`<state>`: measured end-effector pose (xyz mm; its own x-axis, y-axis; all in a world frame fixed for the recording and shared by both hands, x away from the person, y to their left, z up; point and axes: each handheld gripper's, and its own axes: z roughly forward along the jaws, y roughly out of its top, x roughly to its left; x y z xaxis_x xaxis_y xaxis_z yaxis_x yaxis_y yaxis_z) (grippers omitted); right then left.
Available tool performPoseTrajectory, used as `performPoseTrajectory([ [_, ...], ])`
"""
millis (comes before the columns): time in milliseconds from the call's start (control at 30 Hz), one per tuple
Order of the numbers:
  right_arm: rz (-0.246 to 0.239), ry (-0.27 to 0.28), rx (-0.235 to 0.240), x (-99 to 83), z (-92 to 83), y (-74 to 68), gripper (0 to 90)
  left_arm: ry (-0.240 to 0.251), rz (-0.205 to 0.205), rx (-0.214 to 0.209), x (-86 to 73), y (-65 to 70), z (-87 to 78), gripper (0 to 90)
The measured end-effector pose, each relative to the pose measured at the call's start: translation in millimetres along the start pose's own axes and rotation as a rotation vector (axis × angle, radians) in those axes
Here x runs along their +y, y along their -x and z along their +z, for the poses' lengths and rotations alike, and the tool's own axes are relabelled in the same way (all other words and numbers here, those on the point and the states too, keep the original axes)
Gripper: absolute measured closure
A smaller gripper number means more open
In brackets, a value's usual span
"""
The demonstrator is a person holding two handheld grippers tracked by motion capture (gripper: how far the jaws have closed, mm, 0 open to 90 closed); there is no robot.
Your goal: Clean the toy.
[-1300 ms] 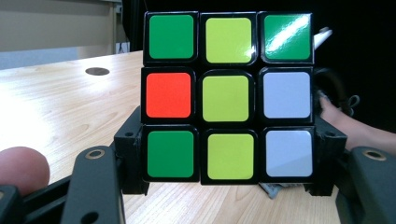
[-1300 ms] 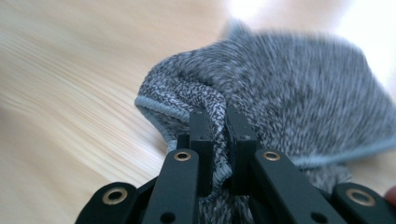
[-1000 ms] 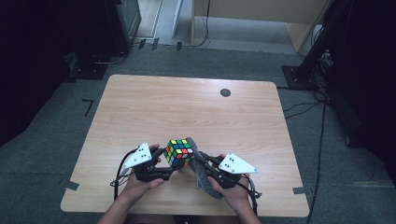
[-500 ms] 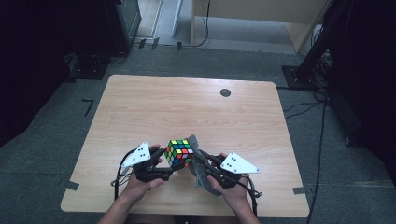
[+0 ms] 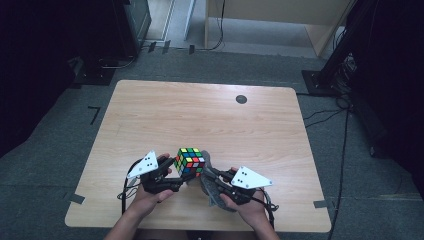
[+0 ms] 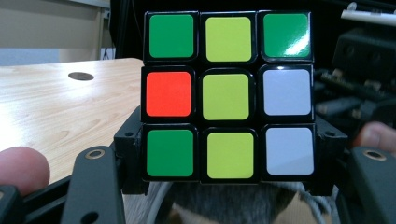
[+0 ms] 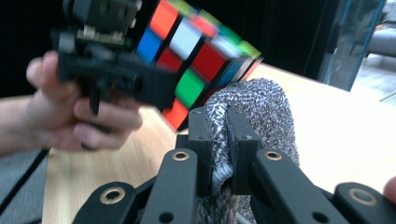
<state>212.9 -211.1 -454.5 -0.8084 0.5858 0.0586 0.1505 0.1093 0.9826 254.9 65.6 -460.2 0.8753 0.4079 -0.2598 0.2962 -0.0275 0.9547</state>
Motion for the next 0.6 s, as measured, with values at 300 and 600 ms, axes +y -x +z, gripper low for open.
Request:
performPoseTrajectory([
  [300, -0.071, -0.091, -0.02, -7.9, 9.3, -4.3, 82.7, 0.002, -0.016, 0.03, 0.3, -3.6, -1.2, 34.1],
  [600, 0.016, -0.145, -0.259, -24.1, 2.2, 25.3, 69.8, -0.014, -0.035, 0.056, -0.1, -5.2, 0.7, 34.1],
])
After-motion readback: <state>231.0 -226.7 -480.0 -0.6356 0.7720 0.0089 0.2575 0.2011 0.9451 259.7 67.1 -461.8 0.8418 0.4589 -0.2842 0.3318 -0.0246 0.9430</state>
